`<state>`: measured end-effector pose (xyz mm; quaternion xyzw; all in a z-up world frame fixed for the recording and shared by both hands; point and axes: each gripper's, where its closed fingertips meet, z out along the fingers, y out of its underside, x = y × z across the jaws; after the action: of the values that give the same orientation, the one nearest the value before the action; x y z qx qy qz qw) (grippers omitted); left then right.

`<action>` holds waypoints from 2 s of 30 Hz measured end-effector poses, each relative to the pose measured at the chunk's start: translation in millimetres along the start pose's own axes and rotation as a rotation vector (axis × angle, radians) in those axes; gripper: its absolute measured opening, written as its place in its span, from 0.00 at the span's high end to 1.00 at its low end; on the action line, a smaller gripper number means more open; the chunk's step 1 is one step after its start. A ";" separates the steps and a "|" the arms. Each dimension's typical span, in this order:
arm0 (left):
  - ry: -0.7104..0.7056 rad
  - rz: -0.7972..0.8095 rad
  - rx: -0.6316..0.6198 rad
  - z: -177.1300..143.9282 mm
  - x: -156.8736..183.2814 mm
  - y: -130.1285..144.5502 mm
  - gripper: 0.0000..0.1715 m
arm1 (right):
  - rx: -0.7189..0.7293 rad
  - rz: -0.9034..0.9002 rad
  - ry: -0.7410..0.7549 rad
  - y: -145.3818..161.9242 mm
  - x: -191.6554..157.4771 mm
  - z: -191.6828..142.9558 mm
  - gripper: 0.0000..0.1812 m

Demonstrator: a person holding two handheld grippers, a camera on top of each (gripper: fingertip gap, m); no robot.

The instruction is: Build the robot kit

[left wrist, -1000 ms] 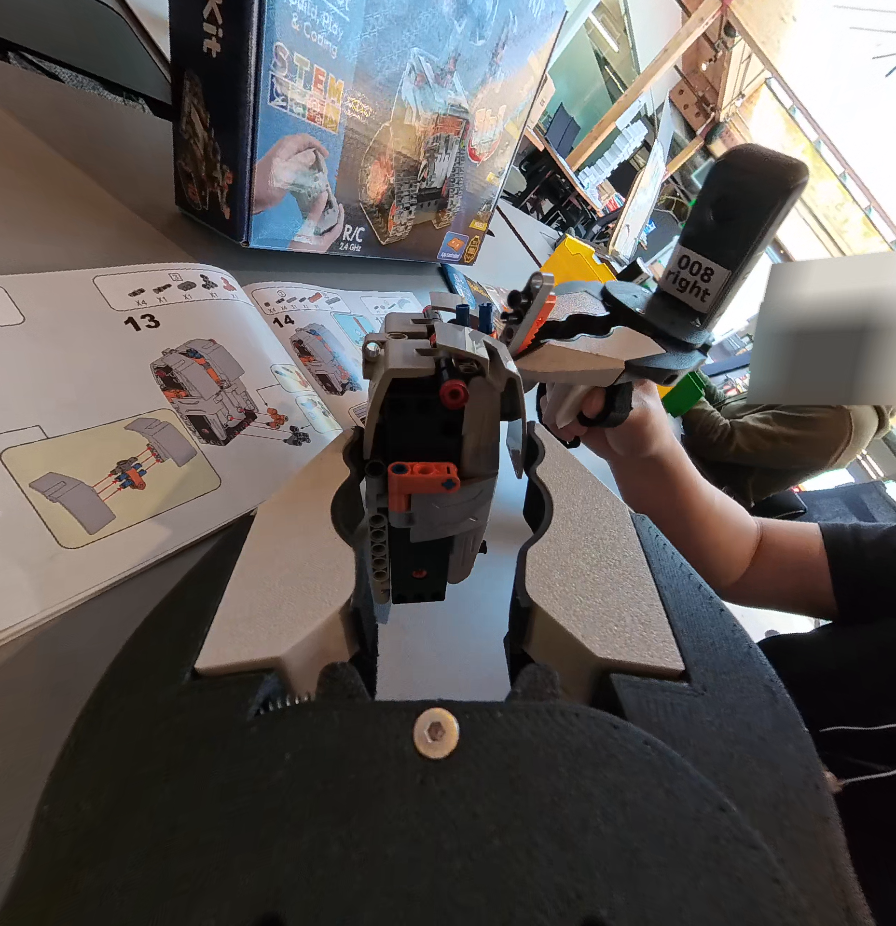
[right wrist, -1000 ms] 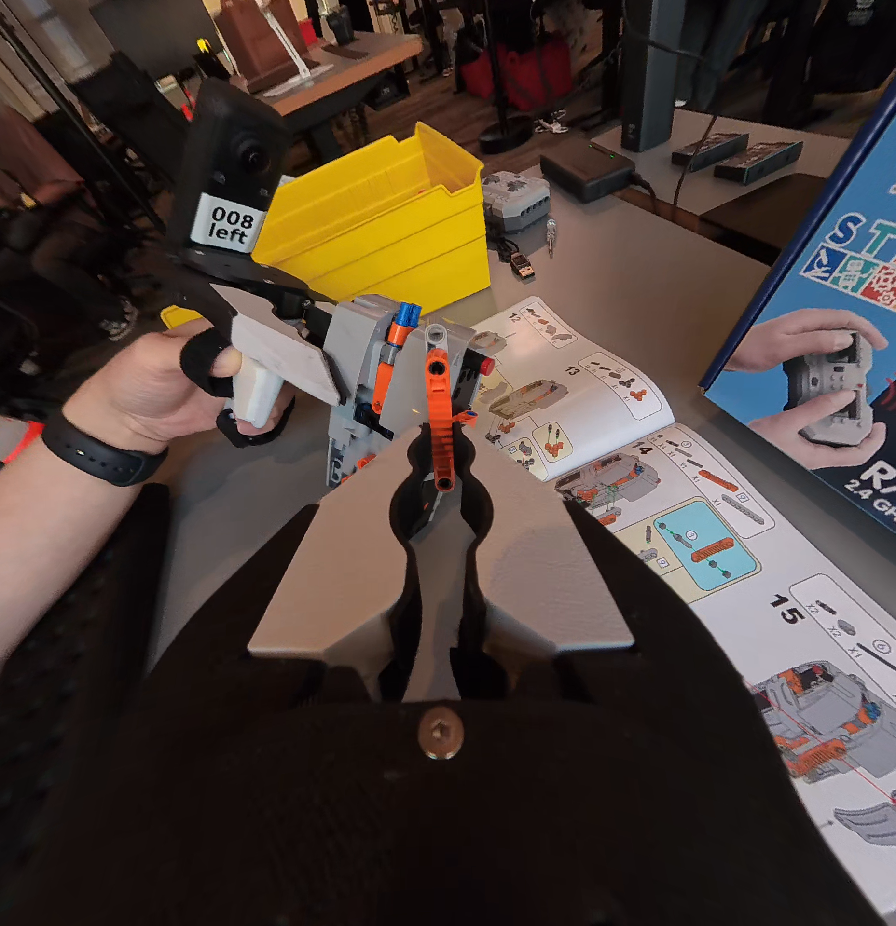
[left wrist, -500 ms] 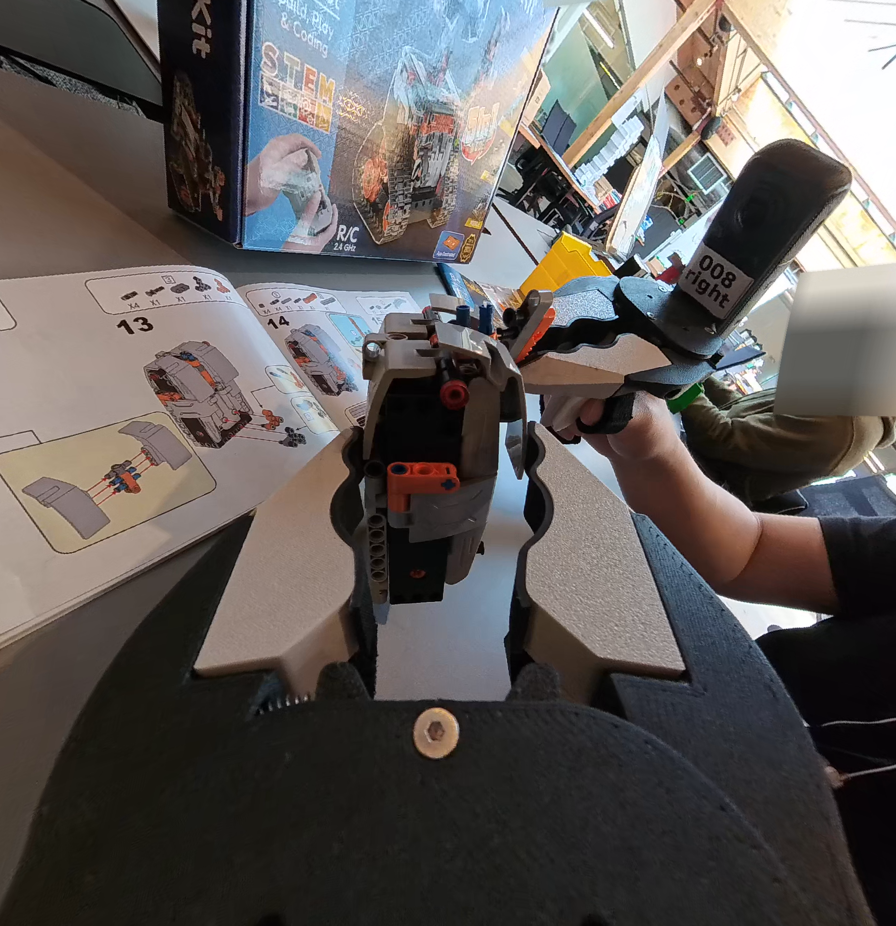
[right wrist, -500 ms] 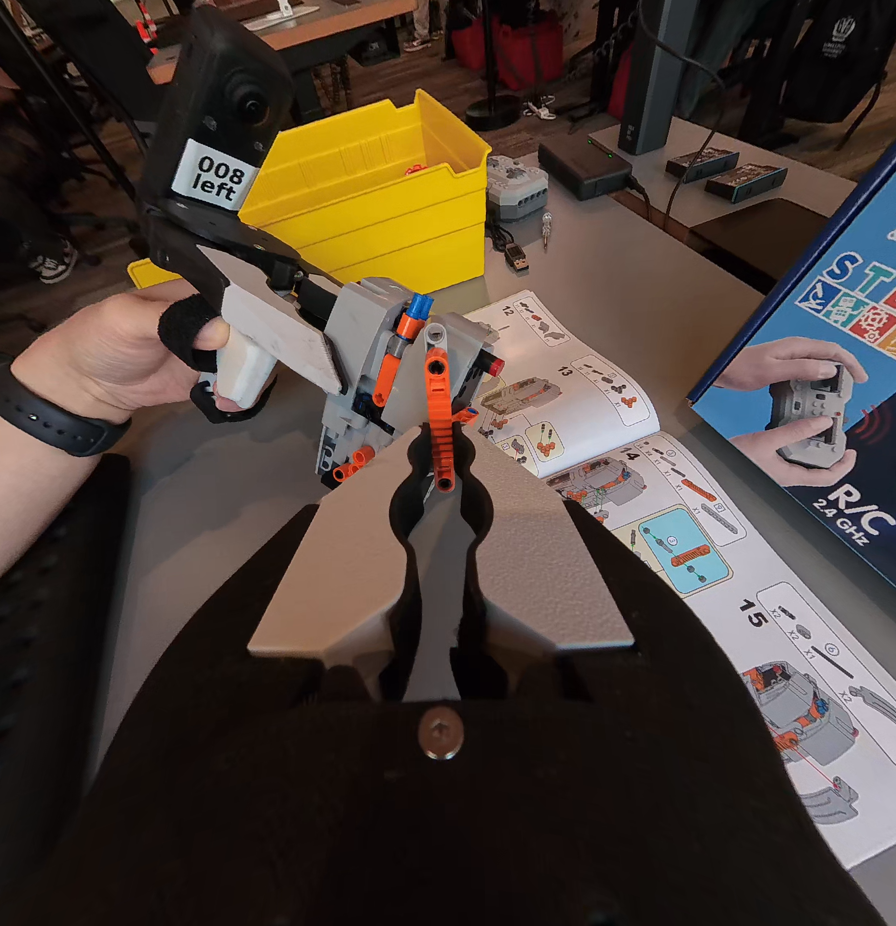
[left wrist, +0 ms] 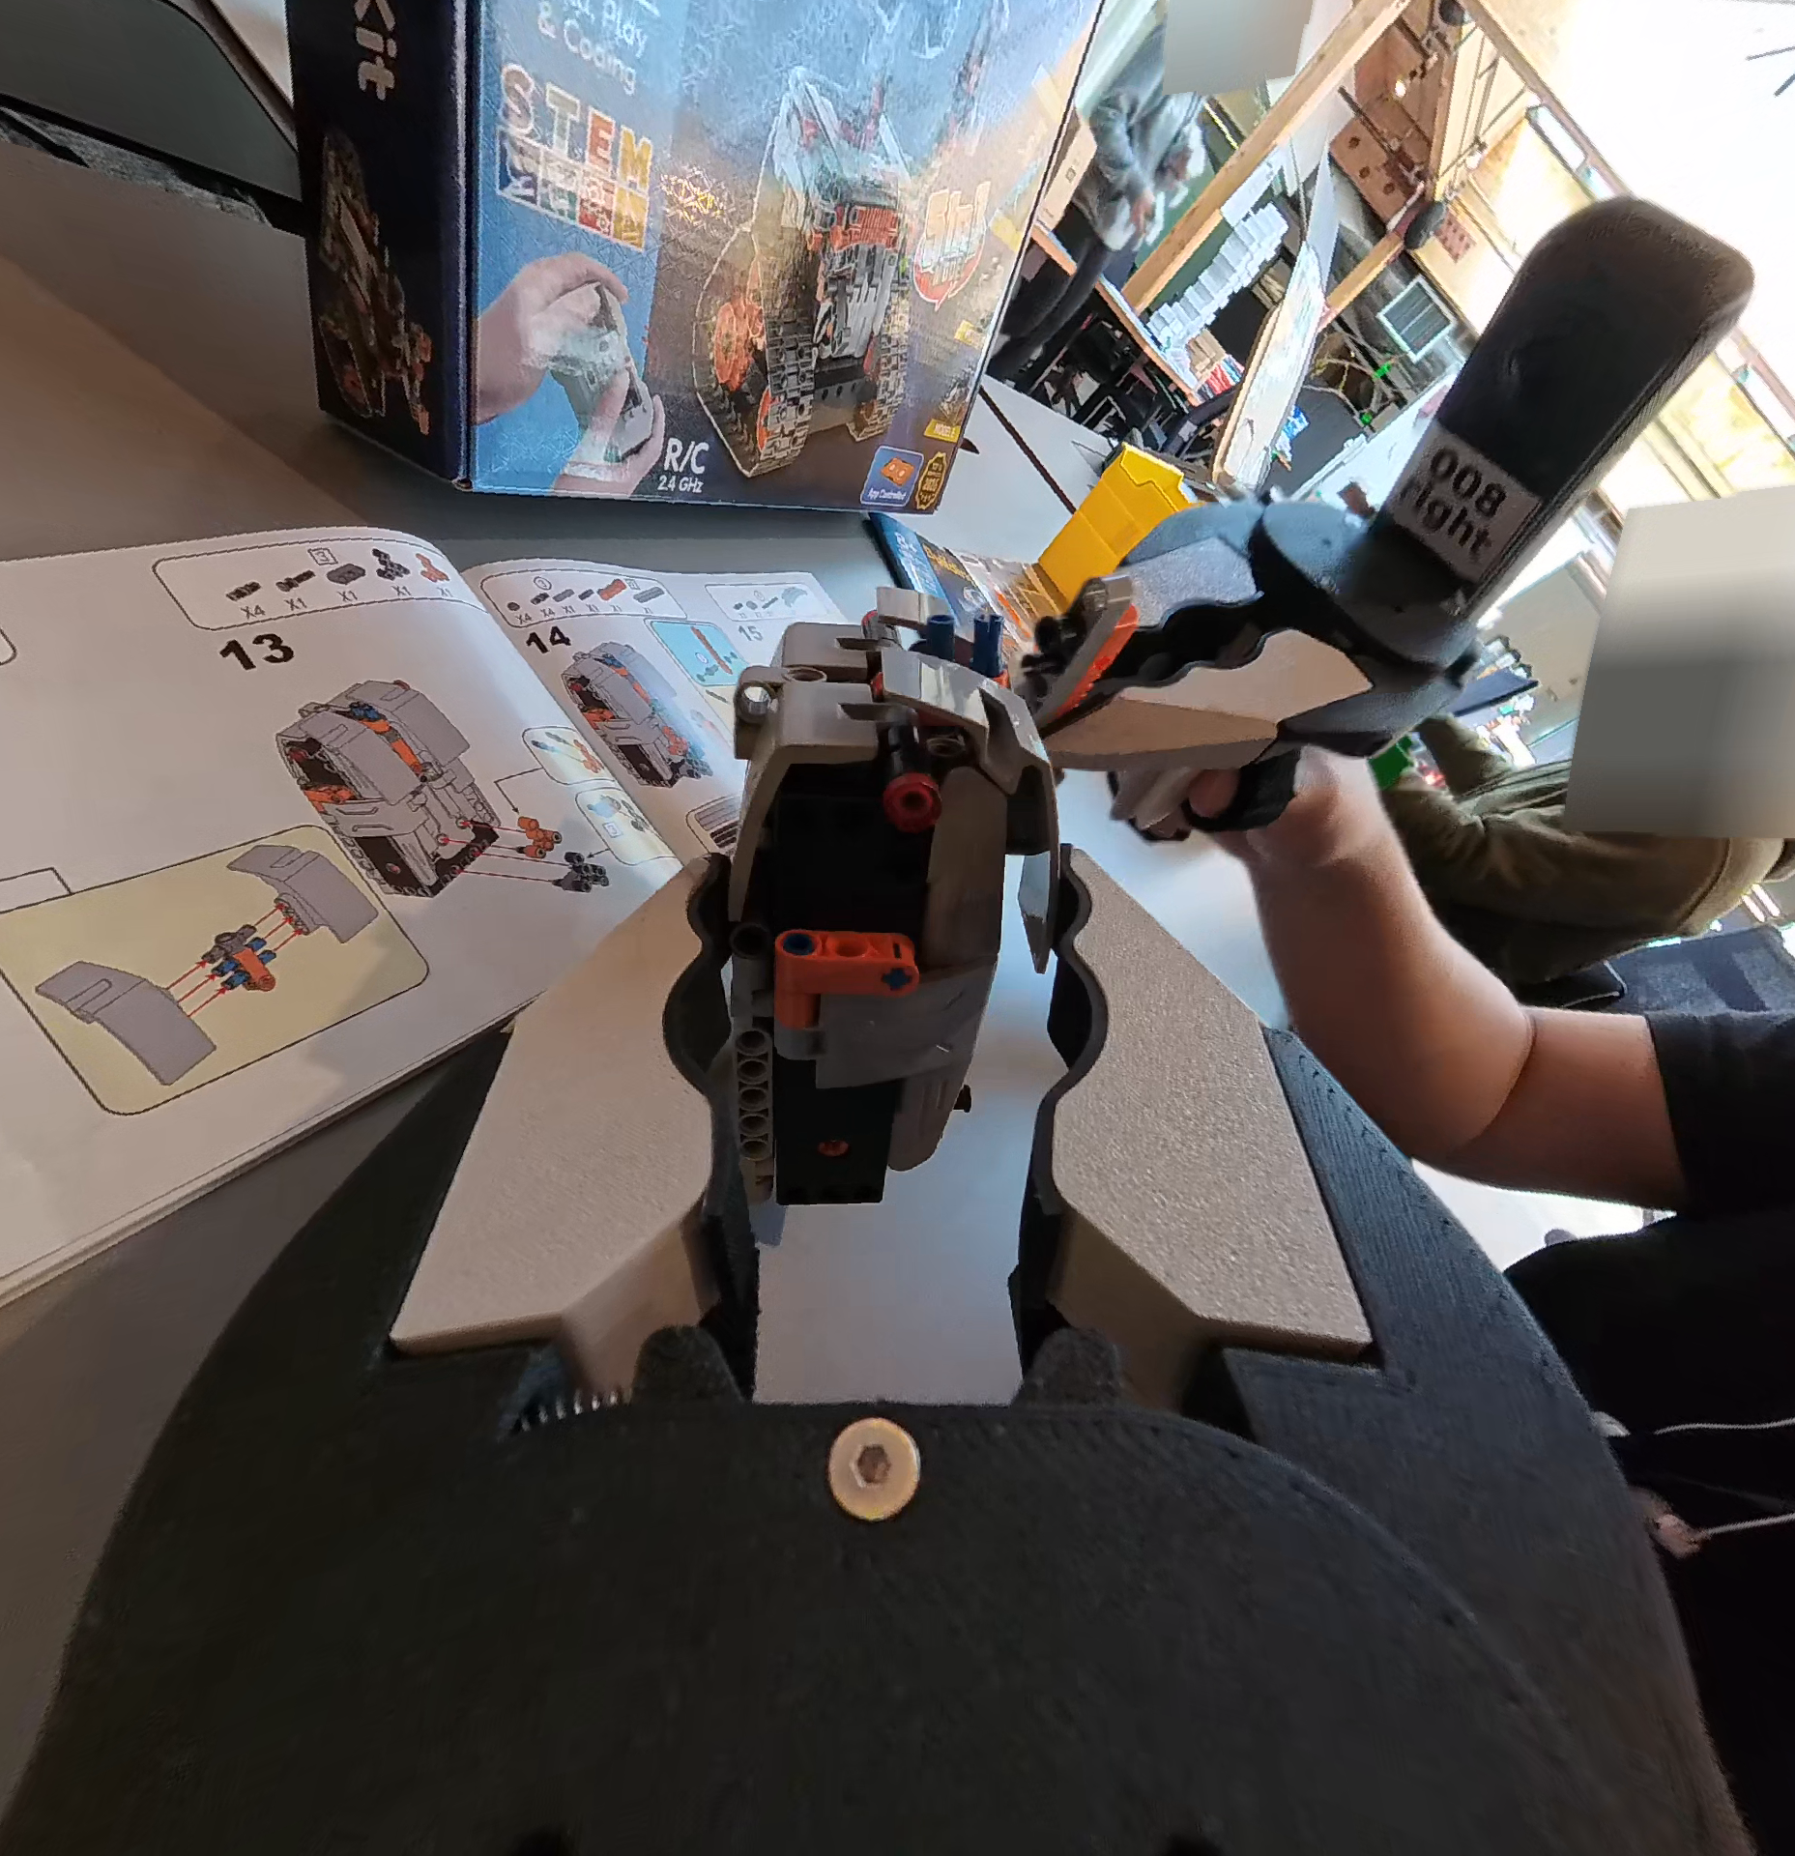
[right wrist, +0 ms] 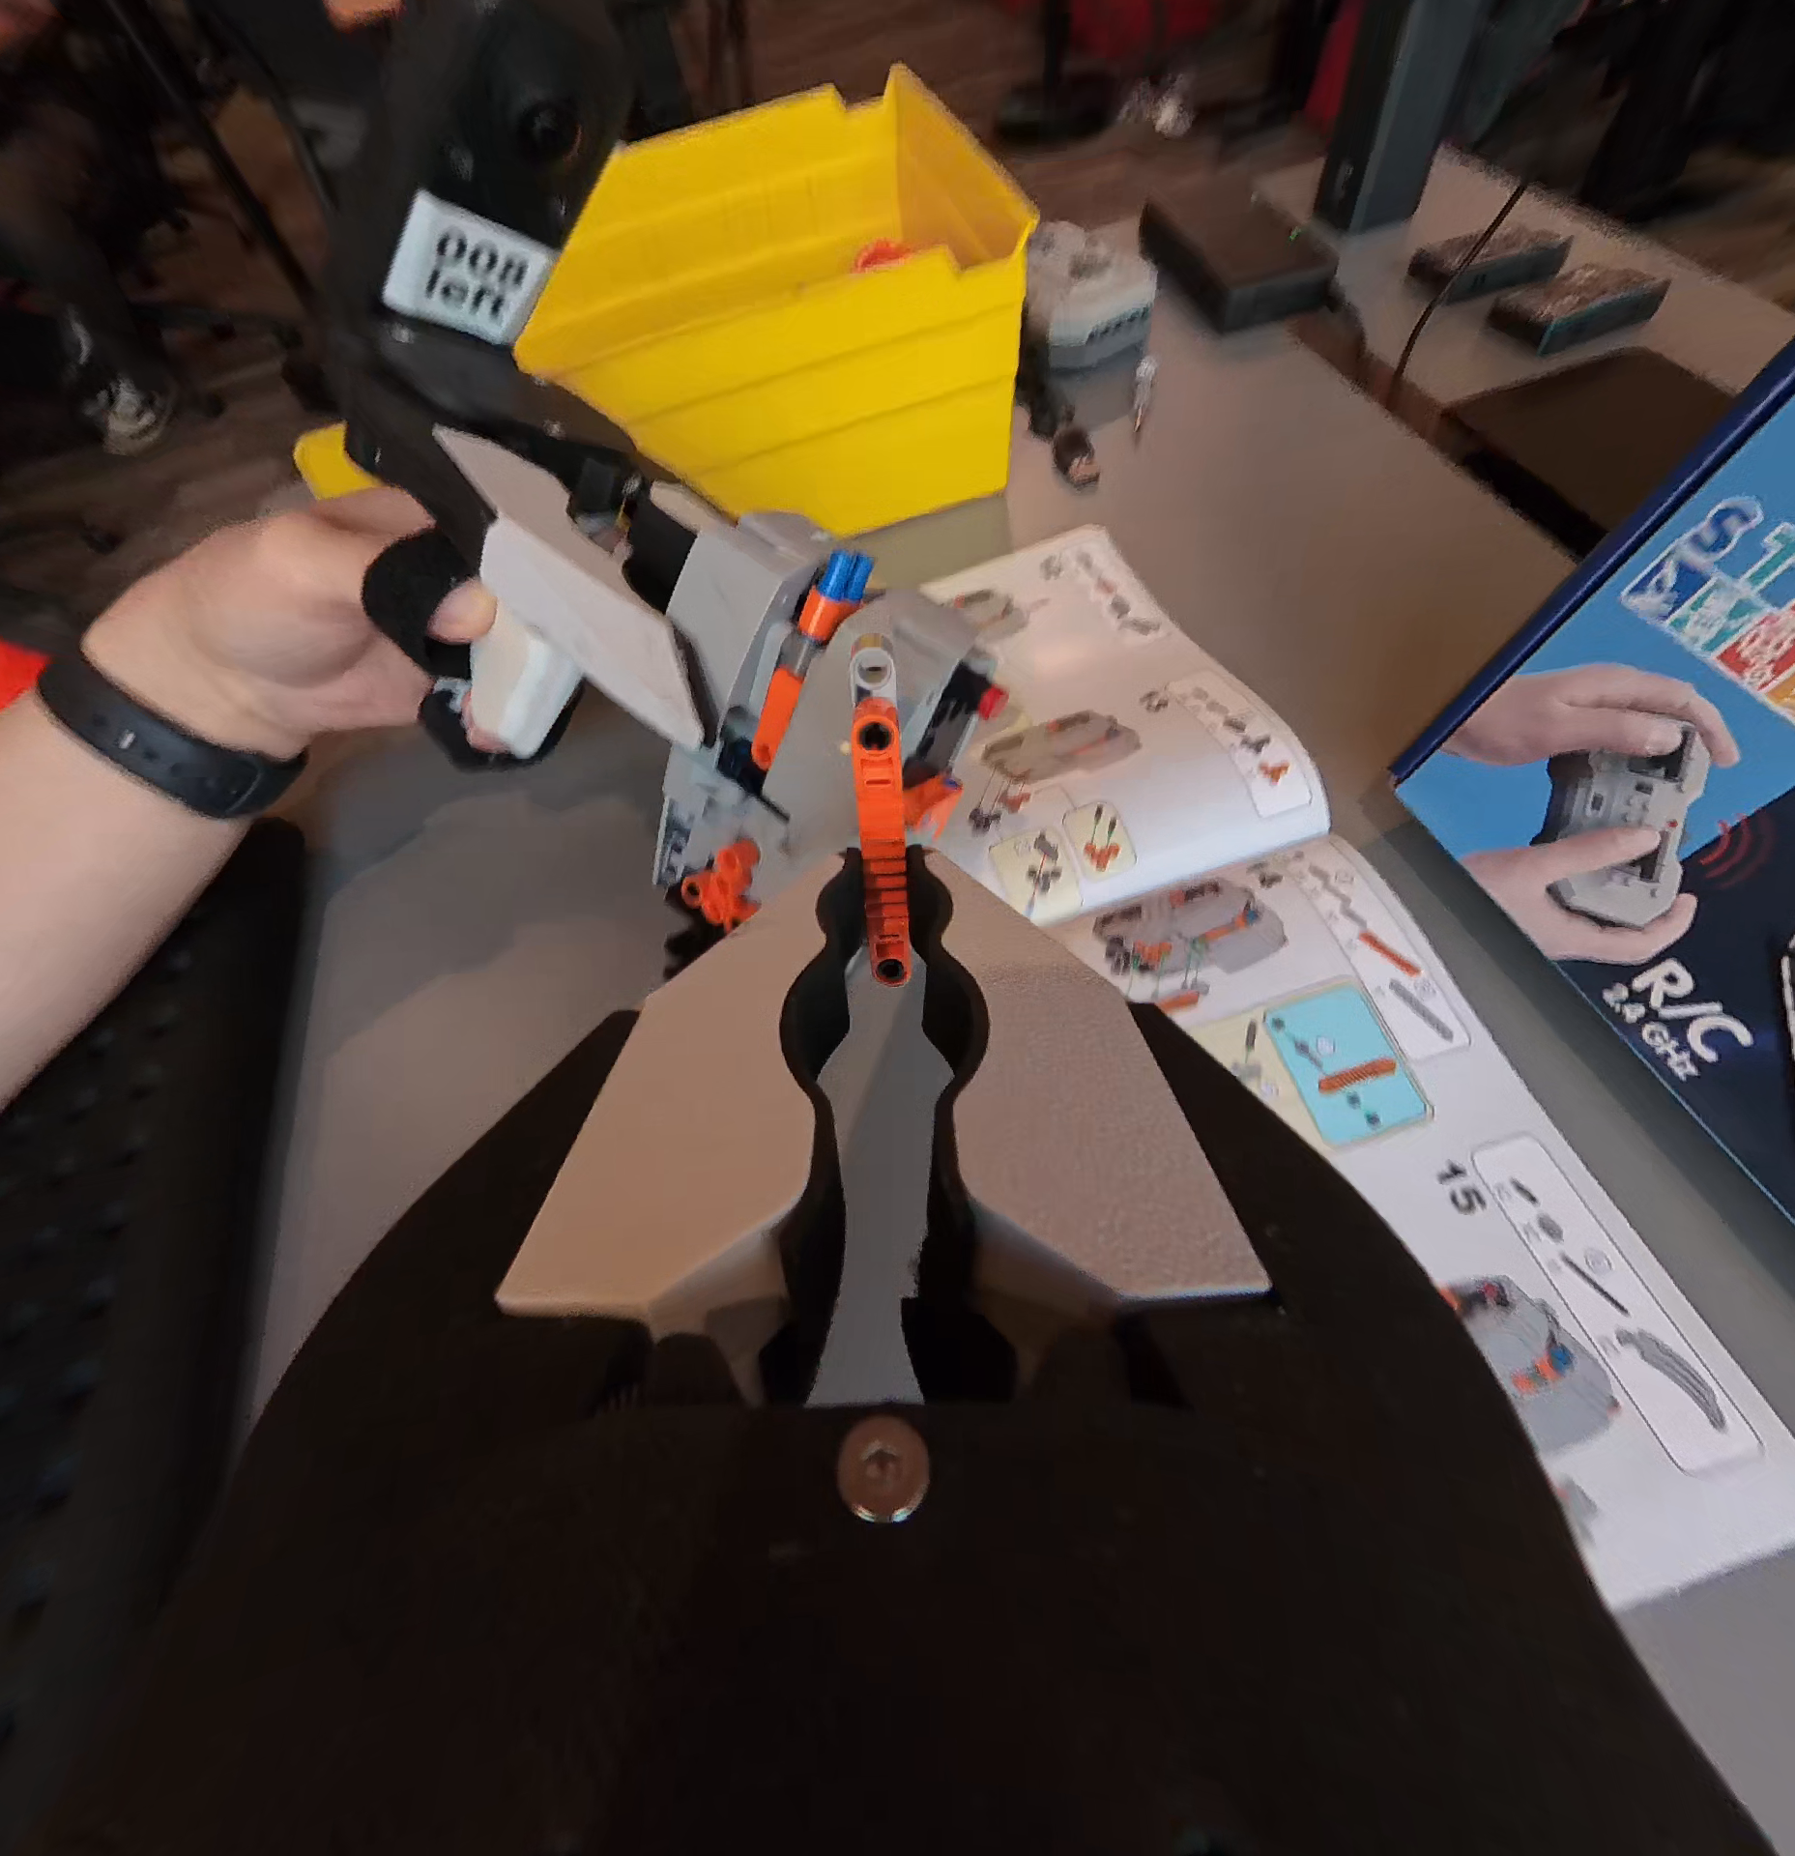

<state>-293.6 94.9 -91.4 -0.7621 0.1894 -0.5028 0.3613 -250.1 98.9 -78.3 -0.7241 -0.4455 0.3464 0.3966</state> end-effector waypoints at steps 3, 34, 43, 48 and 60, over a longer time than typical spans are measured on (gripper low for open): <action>0.004 -0.004 -0.004 -1.0 -0.2 1.4 0.64 | -0.273 0.007 -0.098 36.8 -6.1 -24.0 0.97; -0.043 0.552 -0.130 13.2 28.6 38.0 0.63 | -0.034 -0.257 -0.025 -31.8 -60.9 -14.7 0.92; -0.057 0.583 -0.144 15.2 29.8 39.9 0.63 | -0.131 -0.231 0.023 -17.8 -56.9 -7.2 0.99; -0.053 0.585 -0.147 15.3 30.5 40.2 0.63 | -0.144 -0.198 0.031 -17.0 -56.5 -6.8 0.98; -0.042 0.569 -0.147 16.3 31.8 40.0 0.63 | -0.215 -0.197 0.037 -7.1 -57.0 -5.9 0.97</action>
<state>-262.4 53.4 -104.9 -0.7127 0.4237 -0.3504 0.4355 -268.4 46.9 -60.9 -0.7212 -0.5417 0.2429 0.3571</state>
